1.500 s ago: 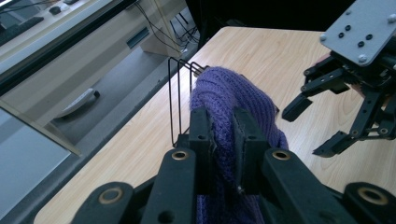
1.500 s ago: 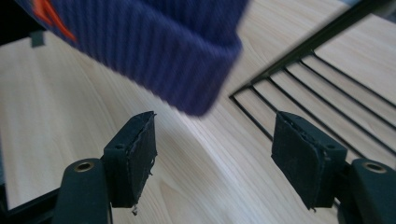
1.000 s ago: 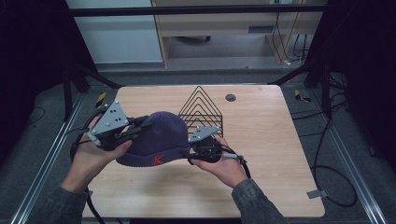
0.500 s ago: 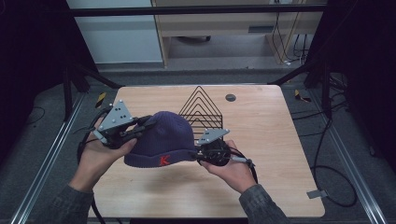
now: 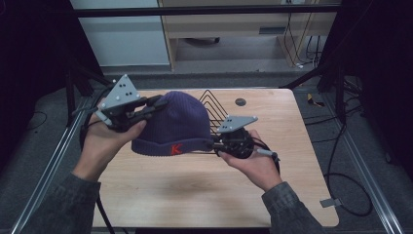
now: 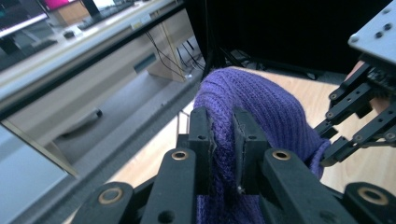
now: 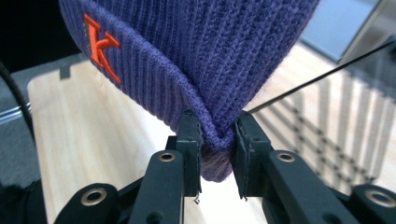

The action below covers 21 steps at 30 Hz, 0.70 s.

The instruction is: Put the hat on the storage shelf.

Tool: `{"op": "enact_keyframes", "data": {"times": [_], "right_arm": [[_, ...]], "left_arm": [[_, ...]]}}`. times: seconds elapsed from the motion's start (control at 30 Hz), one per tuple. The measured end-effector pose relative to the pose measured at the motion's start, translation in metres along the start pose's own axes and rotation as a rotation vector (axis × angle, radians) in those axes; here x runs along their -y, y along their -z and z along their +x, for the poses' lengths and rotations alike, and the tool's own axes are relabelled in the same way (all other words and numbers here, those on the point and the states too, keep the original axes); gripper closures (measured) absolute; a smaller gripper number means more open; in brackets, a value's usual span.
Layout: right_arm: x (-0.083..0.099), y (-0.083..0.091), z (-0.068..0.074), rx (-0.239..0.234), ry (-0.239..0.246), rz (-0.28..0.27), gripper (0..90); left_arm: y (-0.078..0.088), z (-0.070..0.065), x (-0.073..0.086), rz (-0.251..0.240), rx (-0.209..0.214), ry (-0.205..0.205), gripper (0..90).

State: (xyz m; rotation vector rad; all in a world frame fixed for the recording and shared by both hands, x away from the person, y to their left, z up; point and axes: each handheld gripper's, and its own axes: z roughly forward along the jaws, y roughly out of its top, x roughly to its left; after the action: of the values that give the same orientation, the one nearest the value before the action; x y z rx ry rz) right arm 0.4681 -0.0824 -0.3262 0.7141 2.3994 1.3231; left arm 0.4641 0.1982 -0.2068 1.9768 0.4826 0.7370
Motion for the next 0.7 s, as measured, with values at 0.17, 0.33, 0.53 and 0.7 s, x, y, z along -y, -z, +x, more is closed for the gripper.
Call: {"op": "enact_keyframes", "data": {"times": [0.17,0.33,0.53,0.7], "right_arm": [[-0.022,0.020,-0.020,0.052,0.004,-0.038,75.1],[-0.036,0.032,-0.037,0.089,0.005,-0.051,75.1],[-0.039,0.036,-0.046,0.120,0.005,-0.057,75.2],[-0.033,0.034,-0.053,0.143,-0.018,-0.052,75.2]], "left_arm": [[-0.007,0.014,-0.023,-0.036,-0.011,0.012,79.8],[-0.013,0.021,-0.034,-0.057,-0.023,0.019,79.8],[-0.021,0.019,-0.037,-0.063,-0.038,0.016,79.8],[-0.032,0.016,-0.033,-0.064,-0.048,0.027,79.7]]}}
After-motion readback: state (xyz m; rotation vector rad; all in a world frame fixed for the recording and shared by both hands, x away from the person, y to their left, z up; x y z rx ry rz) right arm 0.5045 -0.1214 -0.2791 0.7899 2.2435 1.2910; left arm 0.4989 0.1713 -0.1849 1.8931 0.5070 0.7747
